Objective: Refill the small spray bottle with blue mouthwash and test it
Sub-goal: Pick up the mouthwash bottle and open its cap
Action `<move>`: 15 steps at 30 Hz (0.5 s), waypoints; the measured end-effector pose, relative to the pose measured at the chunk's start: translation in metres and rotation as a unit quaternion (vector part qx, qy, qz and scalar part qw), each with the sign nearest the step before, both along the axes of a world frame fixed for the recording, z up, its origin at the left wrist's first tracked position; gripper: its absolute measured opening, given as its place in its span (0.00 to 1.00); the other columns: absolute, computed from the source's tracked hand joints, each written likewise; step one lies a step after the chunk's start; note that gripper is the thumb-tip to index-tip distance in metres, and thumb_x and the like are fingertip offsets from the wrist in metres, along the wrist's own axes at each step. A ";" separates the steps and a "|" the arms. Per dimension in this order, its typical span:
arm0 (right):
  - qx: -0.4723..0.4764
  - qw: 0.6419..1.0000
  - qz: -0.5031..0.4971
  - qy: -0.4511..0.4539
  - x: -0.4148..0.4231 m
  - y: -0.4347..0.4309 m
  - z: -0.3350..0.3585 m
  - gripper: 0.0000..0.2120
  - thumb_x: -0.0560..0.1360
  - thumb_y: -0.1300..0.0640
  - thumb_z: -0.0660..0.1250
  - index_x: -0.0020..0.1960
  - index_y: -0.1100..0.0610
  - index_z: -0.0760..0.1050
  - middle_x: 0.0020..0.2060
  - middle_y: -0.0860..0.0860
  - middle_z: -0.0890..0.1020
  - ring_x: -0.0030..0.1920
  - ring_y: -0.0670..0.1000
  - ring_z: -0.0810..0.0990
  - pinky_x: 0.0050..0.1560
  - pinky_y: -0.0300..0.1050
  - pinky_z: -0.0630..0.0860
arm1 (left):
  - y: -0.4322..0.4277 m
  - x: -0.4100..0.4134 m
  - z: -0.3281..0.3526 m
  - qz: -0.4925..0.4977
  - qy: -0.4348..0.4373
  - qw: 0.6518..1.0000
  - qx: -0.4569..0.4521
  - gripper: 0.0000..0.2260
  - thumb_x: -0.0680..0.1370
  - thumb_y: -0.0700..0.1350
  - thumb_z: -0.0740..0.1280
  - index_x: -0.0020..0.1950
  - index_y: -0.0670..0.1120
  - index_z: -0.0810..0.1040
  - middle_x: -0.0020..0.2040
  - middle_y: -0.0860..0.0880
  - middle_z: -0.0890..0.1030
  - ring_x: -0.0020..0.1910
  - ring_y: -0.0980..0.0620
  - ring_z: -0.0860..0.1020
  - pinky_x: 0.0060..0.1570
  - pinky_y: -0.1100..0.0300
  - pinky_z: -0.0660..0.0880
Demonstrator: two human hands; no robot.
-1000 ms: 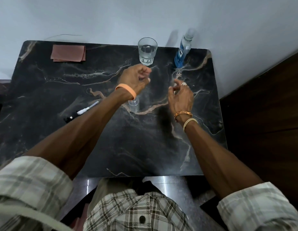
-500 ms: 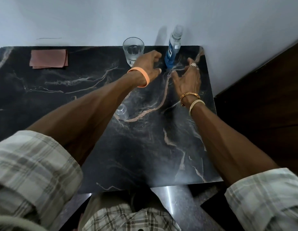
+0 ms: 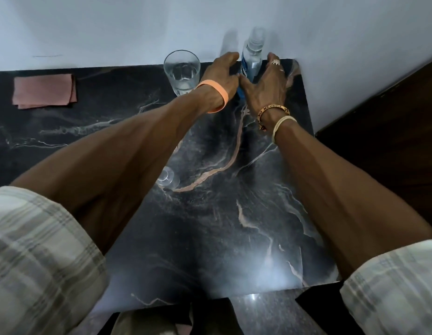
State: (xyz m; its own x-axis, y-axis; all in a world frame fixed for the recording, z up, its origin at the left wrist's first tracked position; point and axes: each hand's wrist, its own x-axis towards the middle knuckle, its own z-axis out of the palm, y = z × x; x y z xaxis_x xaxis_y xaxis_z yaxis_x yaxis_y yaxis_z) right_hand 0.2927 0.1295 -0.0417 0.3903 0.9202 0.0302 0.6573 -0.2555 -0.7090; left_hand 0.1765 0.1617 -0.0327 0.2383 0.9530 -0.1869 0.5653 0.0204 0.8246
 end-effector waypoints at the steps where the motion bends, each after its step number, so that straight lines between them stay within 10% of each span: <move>1: -0.001 1.000 0.000 0.004 0.000 0.003 0.000 0.39 0.71 0.46 0.74 0.75 0.61 0.62 0.71 0.56 0.70 0.72 0.55 0.67 0.72 0.44 0.61 | 0.000 0.003 0.001 0.011 -0.041 0.999 -0.014 0.23 0.76 0.29 0.59 0.71 0.40 0.70 0.70 0.43 0.74 0.69 0.47 0.72 0.68 0.58 0.69; 5: 0.019 0.999 -0.004 0.033 0.000 0.013 -0.002 0.25 0.71 0.49 0.74 0.63 0.58 0.73 0.60 0.52 0.81 0.59 0.54 0.79 0.61 0.48 0.75 | 0.005 0.010 0.005 0.042 -0.142 0.988 -0.045 0.24 0.72 0.23 0.56 0.66 0.36 0.73 0.66 0.41 0.77 0.67 0.46 0.74 0.66 0.53 0.72; 15: 0.071 0.997 -0.042 0.004 -0.006 -0.020 0.017 0.17 0.74 0.51 0.71 0.59 0.58 0.77 0.55 0.51 0.83 0.55 0.51 0.81 0.56 0.42 0.76 | -0.016 0.008 0.030 0.134 -0.240 0.954 -0.119 0.19 0.77 0.26 0.53 0.62 0.37 0.76 0.58 0.39 0.81 0.57 0.43 0.80 0.54 0.53 0.78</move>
